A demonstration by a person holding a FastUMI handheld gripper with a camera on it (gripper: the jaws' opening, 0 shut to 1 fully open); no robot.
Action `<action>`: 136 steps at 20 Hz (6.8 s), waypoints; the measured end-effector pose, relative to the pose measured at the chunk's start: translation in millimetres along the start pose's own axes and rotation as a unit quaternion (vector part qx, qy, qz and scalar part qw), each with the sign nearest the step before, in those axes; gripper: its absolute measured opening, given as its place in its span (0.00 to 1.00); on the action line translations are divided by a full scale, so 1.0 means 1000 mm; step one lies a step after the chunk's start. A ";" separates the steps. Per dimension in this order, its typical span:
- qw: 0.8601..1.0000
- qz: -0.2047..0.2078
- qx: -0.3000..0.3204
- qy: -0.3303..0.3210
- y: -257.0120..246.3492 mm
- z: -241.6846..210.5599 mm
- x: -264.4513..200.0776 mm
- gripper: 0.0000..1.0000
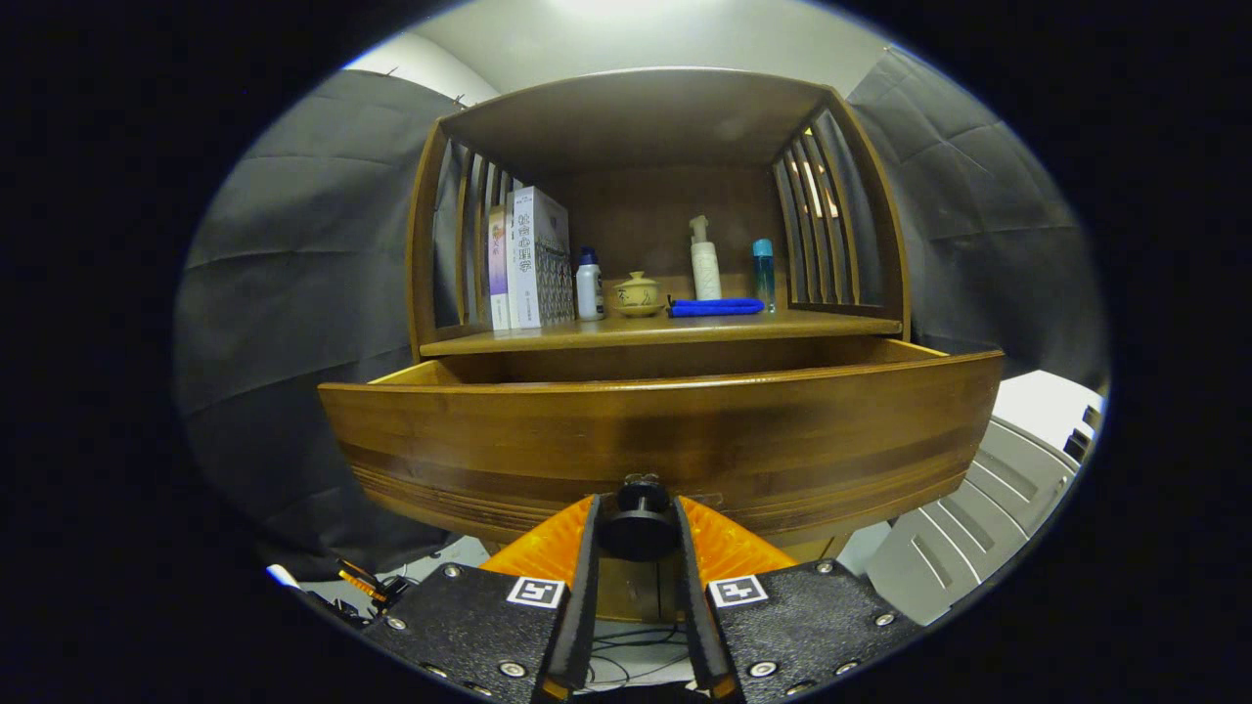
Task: Pull open the drawer, take out the items inside it, and place them on the countertop above the cabinet.
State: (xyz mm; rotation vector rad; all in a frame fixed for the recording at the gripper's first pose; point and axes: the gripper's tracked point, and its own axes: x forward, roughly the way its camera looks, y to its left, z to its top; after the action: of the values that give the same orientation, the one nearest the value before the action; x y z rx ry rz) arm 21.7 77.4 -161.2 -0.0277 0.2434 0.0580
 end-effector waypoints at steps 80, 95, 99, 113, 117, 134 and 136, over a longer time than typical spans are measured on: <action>0.976 0.042 0.050 0.207 -0.030 0.037 0.098 0.23; 0.993 0.073 0.054 0.079 -0.008 0.157 0.084 0.23; 0.994 0.068 0.056 0.058 -0.006 0.182 0.092 0.23; 0.997 0.013 0.063 0.037 -0.013 0.208 0.180 0.23; 0.997 0.002 0.069 0.045 -0.018 0.202 0.204 0.23; 0.997 0.011 0.058 -0.057 -0.013 0.224 0.147 0.95; 0.997 0.004 0.042 -0.068 -0.014 0.221 0.127 0.95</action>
State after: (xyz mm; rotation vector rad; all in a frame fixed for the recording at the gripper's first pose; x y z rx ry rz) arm 198.3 78.0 22.8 0.0613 0.1106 0.0576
